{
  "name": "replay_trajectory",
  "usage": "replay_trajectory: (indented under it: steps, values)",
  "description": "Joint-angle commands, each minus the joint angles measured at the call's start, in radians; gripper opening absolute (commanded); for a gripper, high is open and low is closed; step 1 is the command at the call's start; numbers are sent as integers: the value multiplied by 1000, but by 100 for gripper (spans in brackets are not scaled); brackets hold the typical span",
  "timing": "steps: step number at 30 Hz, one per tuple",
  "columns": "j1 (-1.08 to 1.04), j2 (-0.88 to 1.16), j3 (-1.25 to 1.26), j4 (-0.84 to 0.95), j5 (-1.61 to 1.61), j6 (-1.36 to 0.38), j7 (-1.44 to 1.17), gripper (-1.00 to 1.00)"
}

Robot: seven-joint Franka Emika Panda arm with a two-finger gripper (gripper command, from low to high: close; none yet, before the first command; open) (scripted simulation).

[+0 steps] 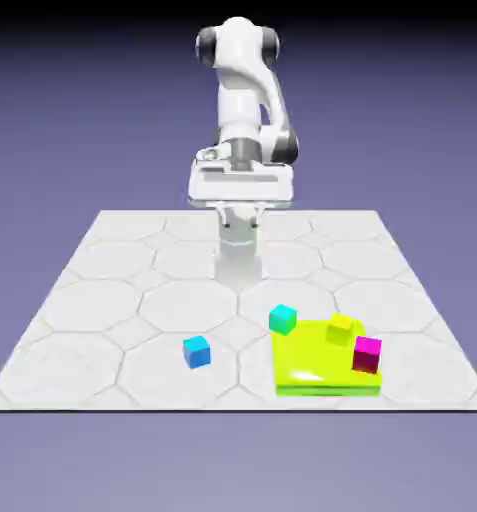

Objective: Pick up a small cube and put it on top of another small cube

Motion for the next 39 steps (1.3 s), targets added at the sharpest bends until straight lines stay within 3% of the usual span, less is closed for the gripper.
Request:
replay_trajectory:
  steps: [1, 20, 28, 29, 39]
  values:
    - [-30, 33, 16, 6, 2, -14, 44, 0]
    - [-578, 638, 312, 113, 38, -269, 833, 0]
    - [-463, 876, 173, 148, -85, -70, 920, 0]
    - [-463, 876, 173, 148, -85, -70, 920, -100]
    - [-542, 603, 318, 105, 57, -296, 819, -100]
